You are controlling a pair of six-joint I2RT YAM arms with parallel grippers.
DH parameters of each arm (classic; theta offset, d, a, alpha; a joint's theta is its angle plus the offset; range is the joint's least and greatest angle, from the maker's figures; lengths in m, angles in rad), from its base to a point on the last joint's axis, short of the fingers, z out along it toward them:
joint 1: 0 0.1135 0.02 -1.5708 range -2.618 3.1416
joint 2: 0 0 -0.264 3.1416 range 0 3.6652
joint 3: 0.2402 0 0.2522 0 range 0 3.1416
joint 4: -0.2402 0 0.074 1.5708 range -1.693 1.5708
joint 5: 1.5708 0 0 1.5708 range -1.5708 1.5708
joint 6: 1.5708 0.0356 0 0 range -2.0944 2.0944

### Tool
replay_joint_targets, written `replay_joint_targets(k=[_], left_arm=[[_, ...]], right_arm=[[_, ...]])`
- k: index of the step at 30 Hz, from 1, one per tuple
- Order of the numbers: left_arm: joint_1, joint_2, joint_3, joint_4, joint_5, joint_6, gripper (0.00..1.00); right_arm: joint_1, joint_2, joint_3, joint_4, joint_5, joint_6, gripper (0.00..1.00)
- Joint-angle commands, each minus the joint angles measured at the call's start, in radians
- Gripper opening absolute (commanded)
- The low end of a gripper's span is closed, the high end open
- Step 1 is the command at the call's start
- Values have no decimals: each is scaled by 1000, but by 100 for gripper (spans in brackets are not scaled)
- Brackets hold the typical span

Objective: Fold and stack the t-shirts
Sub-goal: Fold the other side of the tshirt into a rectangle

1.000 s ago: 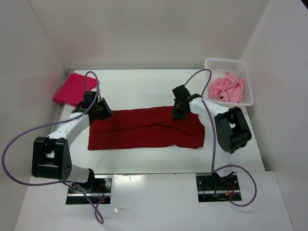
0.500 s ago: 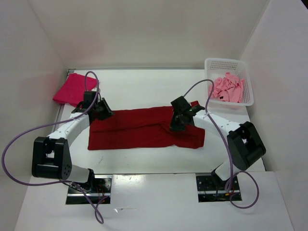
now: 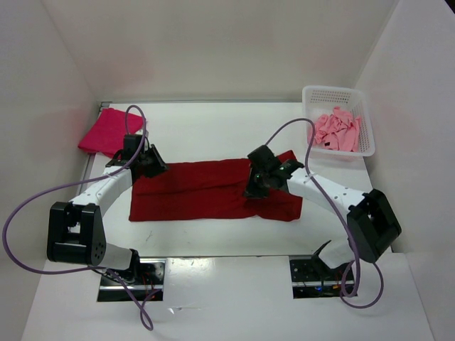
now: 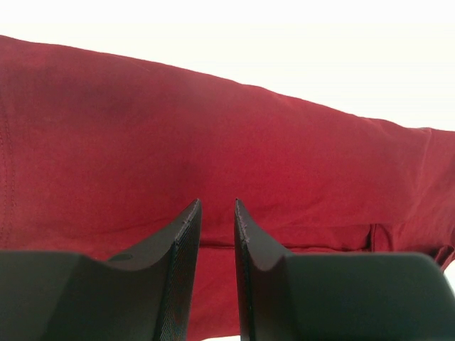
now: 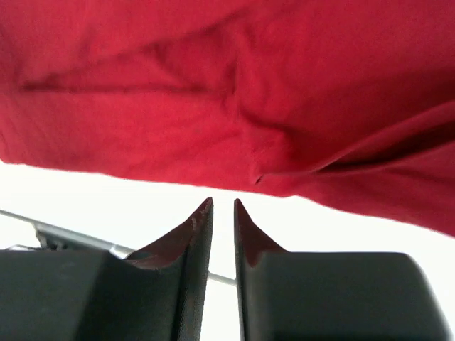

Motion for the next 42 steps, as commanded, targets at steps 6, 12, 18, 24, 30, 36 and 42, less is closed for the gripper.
replay_joint_targets(k=[6, 12, 18, 24, 30, 36, 42], left_arm=[[-8, 9, 35, 30, 32, 9, 32], [-17, 18, 44, 39, 32, 9, 32], [-17, 64, 53, 59, 32, 0, 32], [-17, 141, 113, 77, 12, -13, 32], [-41, 141, 122, 87, 44, -22, 32], [-98, 107, 3, 120, 97, -106, 32], [-118, 60, -126, 175, 133, -201, 32]], right_arm=[[-142, 111, 78, 22, 107, -126, 9], [-155, 150, 15, 41, 80, -140, 5], [-155, -6, -138, 19, 71, -30, 3], [-155, -229, -267, -4, 20, 67, 3], [-210, -190, -143, -50, 92, 20, 6], [-247, -111, -250, 88, 39, 71, 6], [-247, -183, -322, 107, 51, 124, 8]])
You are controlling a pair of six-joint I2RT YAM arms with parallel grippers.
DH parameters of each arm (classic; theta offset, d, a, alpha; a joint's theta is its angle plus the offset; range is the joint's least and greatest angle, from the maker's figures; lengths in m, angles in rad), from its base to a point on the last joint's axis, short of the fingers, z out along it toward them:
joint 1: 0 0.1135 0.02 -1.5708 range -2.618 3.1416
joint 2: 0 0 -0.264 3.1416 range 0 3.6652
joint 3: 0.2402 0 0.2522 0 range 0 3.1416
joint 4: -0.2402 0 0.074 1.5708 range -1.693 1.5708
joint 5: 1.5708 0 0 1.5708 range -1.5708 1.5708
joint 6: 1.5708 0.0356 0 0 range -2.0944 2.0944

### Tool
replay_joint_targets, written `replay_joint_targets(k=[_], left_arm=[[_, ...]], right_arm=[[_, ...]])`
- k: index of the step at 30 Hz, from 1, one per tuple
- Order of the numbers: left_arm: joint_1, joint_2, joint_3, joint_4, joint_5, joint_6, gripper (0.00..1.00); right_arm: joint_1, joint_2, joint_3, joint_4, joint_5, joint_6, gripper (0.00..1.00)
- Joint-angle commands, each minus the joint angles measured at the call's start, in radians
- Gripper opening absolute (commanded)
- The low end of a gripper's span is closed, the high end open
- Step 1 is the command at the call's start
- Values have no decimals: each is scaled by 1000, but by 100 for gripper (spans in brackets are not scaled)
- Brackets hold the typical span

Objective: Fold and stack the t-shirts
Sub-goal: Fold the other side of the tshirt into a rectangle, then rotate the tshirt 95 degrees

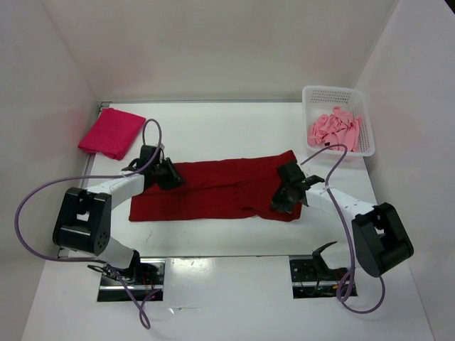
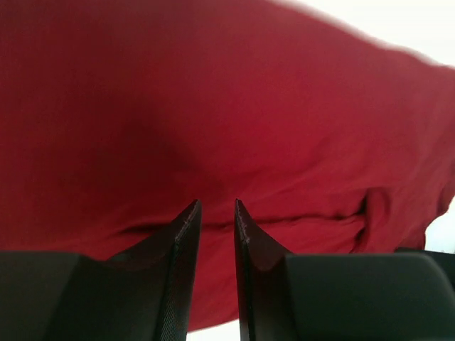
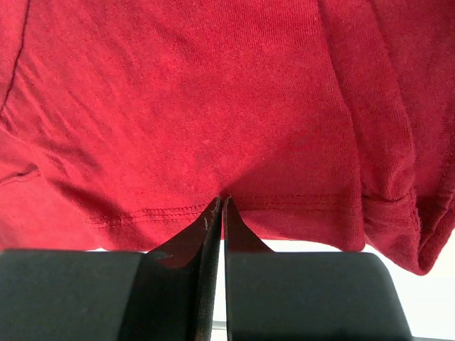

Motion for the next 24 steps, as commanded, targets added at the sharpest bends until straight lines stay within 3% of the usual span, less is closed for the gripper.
replay_joint_targets(k=[1, 6, 8, 14, 17, 21, 24], left_arm=[[-6, -53, -54, 55, 38, -79, 32], [3, -75, -85, 18, -50, -99, 35], [58, -75, -129, 18, -50, -113, 35], [174, -87, -161, -5, -30, -113, 35], [175, -159, -103, -46, -30, -78, 35], [175, -194, 30, -106, 74, 20, 32], [107, -170, 110, -137, 98, 79, 31]], right_arm=[[-2, -51, 1, 47, 9, 26, 8], [-2, -6, 163, 25, 35, -20, 8], [-2, 30, 226, 43, 44, -31, 8], [-11, 279, 290, 158, 35, -49, 8], [-11, 389, 345, 201, 35, -49, 6], [-11, 506, 410, 225, 26, -49, 4], [-11, 609, 503, 234, 0, -49, 4]])
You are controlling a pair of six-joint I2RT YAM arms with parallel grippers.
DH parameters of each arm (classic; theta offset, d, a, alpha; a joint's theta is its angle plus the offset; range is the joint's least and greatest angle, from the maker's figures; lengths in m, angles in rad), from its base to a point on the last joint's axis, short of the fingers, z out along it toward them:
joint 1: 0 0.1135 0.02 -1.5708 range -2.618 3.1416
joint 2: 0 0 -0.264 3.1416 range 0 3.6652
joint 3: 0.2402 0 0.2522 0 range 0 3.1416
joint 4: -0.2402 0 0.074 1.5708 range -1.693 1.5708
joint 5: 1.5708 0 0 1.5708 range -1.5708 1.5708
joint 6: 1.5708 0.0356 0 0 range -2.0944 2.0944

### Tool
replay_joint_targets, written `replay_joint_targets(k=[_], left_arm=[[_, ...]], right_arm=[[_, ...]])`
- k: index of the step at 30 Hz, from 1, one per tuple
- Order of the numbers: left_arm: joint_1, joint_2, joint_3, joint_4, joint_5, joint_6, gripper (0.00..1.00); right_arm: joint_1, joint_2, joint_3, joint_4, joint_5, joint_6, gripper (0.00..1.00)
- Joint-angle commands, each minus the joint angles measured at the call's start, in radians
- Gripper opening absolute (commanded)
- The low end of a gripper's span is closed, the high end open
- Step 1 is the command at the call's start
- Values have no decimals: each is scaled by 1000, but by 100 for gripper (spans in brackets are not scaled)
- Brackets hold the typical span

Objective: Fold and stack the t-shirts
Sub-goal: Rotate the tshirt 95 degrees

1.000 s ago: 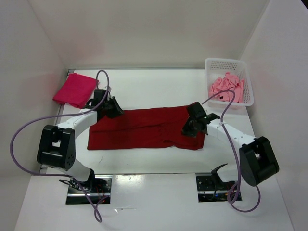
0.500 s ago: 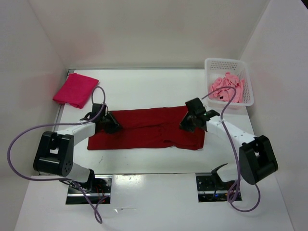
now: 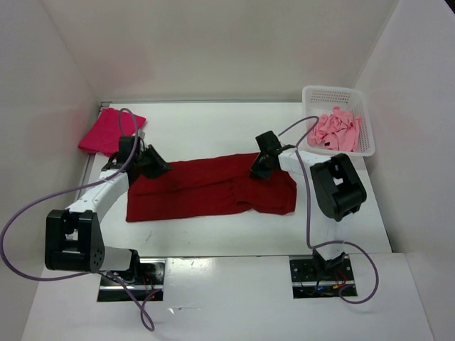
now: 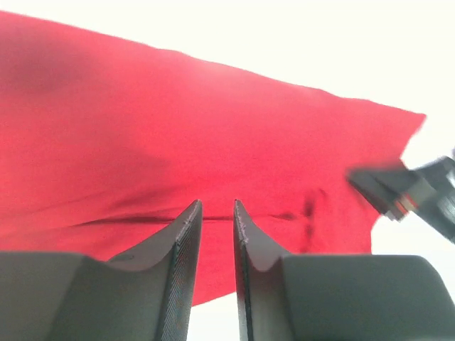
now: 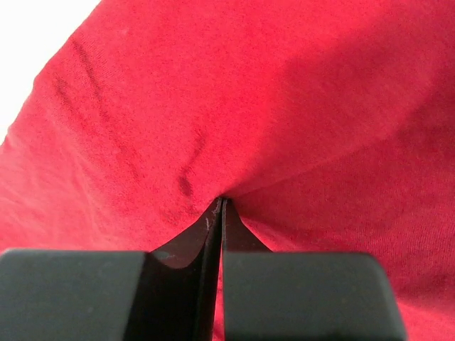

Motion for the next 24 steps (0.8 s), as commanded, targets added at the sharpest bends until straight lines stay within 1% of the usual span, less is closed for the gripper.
replay_joint_targets(k=[1, 2, 4, 5, 6, 7, 8, 9, 10, 11, 12, 13, 14, 15, 16, 17, 18, 19, 20, 21, 22, 23, 24], left_arm=[[-68, -12, 85, -39, 84, 88, 31], [-77, -12, 94, -39, 84, 98, 31], [-77, -52, 94, -71, 75, 111, 31], [-77, -70, 94, -83, 75, 124, 31], [-77, -86, 94, -114, 60, 134, 31], [-77, -115, 94, -128, 59, 134, 31], [-77, -124, 94, -144, 59, 150, 31], [-77, -124, 105, -183, 59, 169, 31], [-77, -124, 116, -201, 75, 169, 31], [-77, -124, 125, -215, 85, 183, 33], [-77, -133, 145, -226, 85, 183, 34], [-77, -144, 145, -240, 85, 183, 34], [-77, -144, 163, -240, 85, 183, 34], [-77, -144, 175, -240, 85, 183, 34], [-77, -144, 188, -240, 85, 183, 34], [-77, -135, 214, -240, 85, 183, 34], [-77, -124, 229, -240, 101, 183, 34], [-77, -103, 244, -240, 110, 192, 34], [-77, -94, 258, -240, 119, 204, 34], [-77, -94, 281, -240, 128, 213, 35], [-86, -94, 290, -240, 141, 223, 35], [-86, -103, 291, -231, 154, 242, 38], [-86, -132, 291, -205, 173, 243, 41]], right_arm=[[0, 123, 109, 39, 8, -13, 4], [0, 193, 205, 30, -4, -22, 4], [10, 279, 333, -18, -17, -34, 4], [20, 330, 502, -42, -38, -48, 4], [20, 449, 605, -71, -53, -48, 4], [20, 514, 714, -101, -70, -72, 4], [20, 577, 957, -174, -70, -83, 4], [29, 701, 1090, -223, -70, -99, 4], [29, 759, 1374, -286, -70, -131, 4], [29, 809, 1513, -408, -70, -154, 8], [29, 852, 1648, -467, -45, -181, 12], [29, 925, 1926, -531, -44, -203, 16], [29, 956, 1929, -600, -28, -232, 21], [29, 906, 1974, -618, -37, -244, 25], [29, 760, 1799, -606, -52, -254, 25], [38, 686, 1706, -587, -34, -292, 27], [76, 607, 1599, -508, -14, -313, 28], [98, 520, 1335, -445, 6, -327, 33], [115, 325, 1188, -373, 6, -327, 35], [127, 221, 1041, -293, -4, -305, 36], [127, 124, 770, -159, -23, -277, 40], [127, -57, 649, -103, -59, -248, 42], [138, -140, 533, -51, -60, -196, 44]])
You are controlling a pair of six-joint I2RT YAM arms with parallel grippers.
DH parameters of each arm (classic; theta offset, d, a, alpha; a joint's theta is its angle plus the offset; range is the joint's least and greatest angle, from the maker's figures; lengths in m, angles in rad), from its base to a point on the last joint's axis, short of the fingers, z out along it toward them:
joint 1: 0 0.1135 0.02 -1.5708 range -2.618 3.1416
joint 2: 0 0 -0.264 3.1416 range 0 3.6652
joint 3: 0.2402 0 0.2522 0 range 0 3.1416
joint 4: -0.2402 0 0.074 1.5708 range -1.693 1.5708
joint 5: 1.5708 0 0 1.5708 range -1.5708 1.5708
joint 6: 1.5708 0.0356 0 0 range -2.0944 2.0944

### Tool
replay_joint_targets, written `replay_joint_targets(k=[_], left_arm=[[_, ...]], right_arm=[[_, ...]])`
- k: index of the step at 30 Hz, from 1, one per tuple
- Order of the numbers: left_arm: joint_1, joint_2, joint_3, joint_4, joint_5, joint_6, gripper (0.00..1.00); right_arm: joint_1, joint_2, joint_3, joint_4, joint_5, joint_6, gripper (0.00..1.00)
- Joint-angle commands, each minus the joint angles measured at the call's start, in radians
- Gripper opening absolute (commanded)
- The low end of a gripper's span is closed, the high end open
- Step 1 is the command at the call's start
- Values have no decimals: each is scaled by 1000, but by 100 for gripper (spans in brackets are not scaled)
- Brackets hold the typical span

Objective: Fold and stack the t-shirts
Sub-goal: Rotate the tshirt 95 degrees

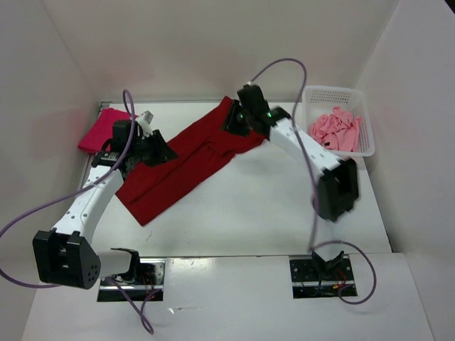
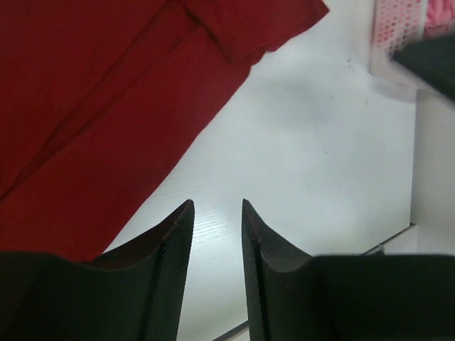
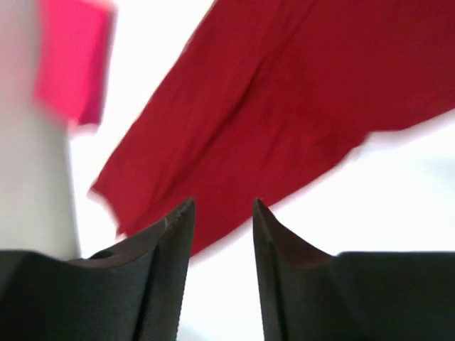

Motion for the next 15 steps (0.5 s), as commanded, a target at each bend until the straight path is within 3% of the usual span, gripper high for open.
replay_joint_targets(k=[1, 3, 4, 9, 12, 15], left_arm=[[-17, -49, 27, 44, 81, 49, 41], [-33, -89, 13, 44, 69, 83, 38], [-43, -100, 13, 23, 43, 92, 29], [-43, -155, -7, -53, -57, 101, 17], [-43, -175, -18, -74, -57, 83, 15], [-43, -195, -59, -64, -48, 60, 22]], right_arm=[[58, -351, -456, 299, -28, 81, 46], [95, -460, -603, 367, -78, 142, 46], [124, -460, -696, 402, -87, 206, 47], [402, -249, -702, 576, -33, 331, 47], [463, -177, -691, 663, 9, 403, 47], [473, -105, -691, 729, 48, 477, 47]])
